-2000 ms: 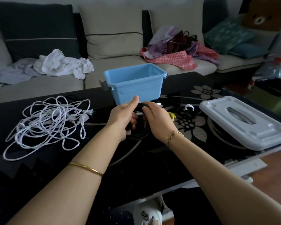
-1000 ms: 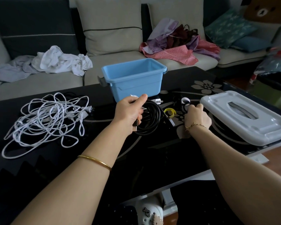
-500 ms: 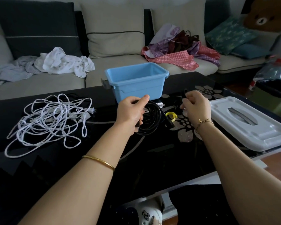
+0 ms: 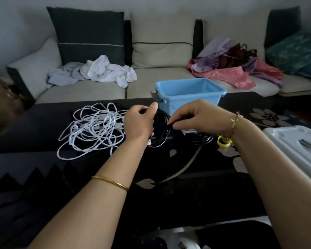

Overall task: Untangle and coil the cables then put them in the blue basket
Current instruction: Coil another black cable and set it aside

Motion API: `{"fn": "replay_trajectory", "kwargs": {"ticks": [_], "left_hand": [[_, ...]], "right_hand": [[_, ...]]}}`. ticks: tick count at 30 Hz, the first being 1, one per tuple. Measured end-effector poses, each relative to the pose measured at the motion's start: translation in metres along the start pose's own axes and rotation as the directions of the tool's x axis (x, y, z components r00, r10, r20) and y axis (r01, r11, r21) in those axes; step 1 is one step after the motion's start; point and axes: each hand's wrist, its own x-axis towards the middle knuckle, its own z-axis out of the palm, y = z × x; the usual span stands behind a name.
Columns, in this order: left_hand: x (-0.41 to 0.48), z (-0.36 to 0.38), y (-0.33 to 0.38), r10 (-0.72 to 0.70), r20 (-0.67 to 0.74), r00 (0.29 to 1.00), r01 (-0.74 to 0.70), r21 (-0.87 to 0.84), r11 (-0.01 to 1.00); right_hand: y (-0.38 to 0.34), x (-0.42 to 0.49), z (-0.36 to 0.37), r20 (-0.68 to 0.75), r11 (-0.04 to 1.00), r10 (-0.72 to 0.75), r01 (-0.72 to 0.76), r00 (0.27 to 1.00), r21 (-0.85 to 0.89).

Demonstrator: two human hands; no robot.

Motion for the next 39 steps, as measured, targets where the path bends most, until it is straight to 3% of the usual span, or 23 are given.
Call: {"fn": "replay_trajectory", "kwargs": {"ticks": [5,10,15,20,24,27,32,39], "left_hand": [[0.008,-0.023,-0.005,0.041,-0.041,0.998,-0.04,0.038,0.999],[0.013,-0.037,-0.007,0.081,-0.071,0.994,-0.077,0.054,0.996],[0.017,-0.039,-0.008,0.126,-0.091,0.988,-0.121,0.058,0.991],[0.009,-0.033,-0.003,0.212,-0.022,0.977,-0.211,0.017,0.977],[0.004,-0.025,-0.001,0.282,-0.01,0.959,-0.282,-0.017,0.959],[0.003,-0.024,0.002,0.227,-0.001,0.974,-0.226,-0.095,0.969],[0.0,-0.026,0.007,0.089,0.174,0.981,-0.068,-0.124,0.99],[0.001,-0.029,0.003,0.099,0.238,0.966,-0.041,-0.237,0.971]], "right_hand": [[-0.016,0.034,0.032,0.034,0.988,-0.058,0.062,0.998,-0.143],[-0.018,0.054,0.062,-0.192,0.911,-0.032,-0.05,0.981,-0.409],[-0.019,0.056,0.081,-0.388,0.935,-0.034,-0.108,0.921,-0.338],[-0.021,0.054,0.084,-0.573,0.958,-0.002,-0.162,0.82,-0.236],[-0.018,0.051,0.082,-0.565,0.895,-0.001,-0.252,0.825,-0.369],[-0.018,0.049,0.078,-0.59,0.863,-0.041,-0.27,0.806,-0.428],[-0.014,0.045,0.076,-0.602,0.842,-0.112,-0.247,0.791,-0.48],[-0.013,0.047,0.072,-0.569,0.923,-0.059,-0.173,0.82,-0.345]]}}
